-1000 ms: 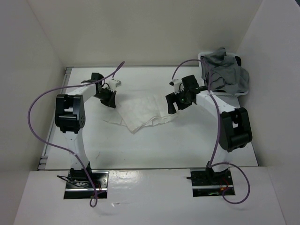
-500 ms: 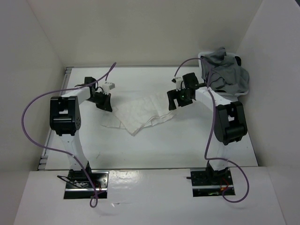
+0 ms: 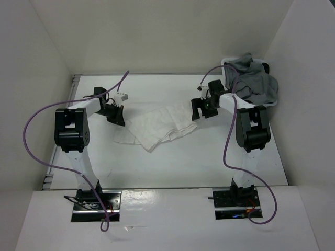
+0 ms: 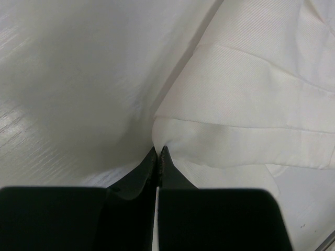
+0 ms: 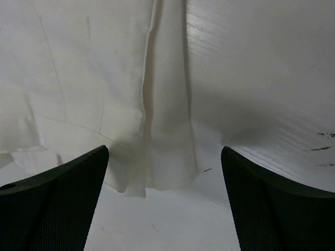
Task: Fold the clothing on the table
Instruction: Fold the skirt
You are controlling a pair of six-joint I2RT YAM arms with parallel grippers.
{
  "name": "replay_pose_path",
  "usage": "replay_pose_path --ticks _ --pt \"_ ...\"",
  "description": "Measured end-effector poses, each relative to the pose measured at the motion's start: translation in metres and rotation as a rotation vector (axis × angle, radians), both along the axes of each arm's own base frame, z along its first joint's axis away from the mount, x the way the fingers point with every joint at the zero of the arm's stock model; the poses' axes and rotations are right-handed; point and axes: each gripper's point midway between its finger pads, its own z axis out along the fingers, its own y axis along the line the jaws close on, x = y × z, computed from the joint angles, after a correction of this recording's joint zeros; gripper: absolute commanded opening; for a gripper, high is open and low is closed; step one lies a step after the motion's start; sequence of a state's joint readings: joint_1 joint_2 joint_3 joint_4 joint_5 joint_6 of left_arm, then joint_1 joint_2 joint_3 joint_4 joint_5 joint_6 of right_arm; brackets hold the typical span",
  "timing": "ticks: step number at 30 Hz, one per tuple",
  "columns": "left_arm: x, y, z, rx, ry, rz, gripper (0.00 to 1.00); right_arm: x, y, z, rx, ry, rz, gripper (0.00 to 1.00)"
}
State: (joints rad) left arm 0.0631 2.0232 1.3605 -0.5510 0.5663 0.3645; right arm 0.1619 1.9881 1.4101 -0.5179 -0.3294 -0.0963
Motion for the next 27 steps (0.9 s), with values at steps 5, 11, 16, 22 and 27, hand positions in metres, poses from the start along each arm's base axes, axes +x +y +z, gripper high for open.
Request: replay_pose_path --ticks 5,11,16,22,27 --pt "-0.001 0.000 0.000 0.000 0.000 -0.002 0.00 -0.001 0.001 -0.002 0.007 0.008 0.002 0.92" --pt "-0.003 0.000 0.000 -0.002 0.009 -0.002 0.00 -0.002 0.001 -0.003 0.006 0.012 0.002 0.91" --pt "-0.006 -0.001 0.000 -0.004 0.023 -0.003 0.00 -0.002 -0.001 -0.010 -0.008 0.024 -0.006 0.90" --pt "-0.008 -0.001 0.000 -0.006 0.029 -0.003 0.00 -0.001 -0.003 -0.012 -0.020 0.028 -0.018 0.81" --pt "-0.009 -0.001 0.000 -0.007 0.034 -0.004 0.00 0.001 -0.003 -0.013 -0.034 0.026 -0.022 0.75"
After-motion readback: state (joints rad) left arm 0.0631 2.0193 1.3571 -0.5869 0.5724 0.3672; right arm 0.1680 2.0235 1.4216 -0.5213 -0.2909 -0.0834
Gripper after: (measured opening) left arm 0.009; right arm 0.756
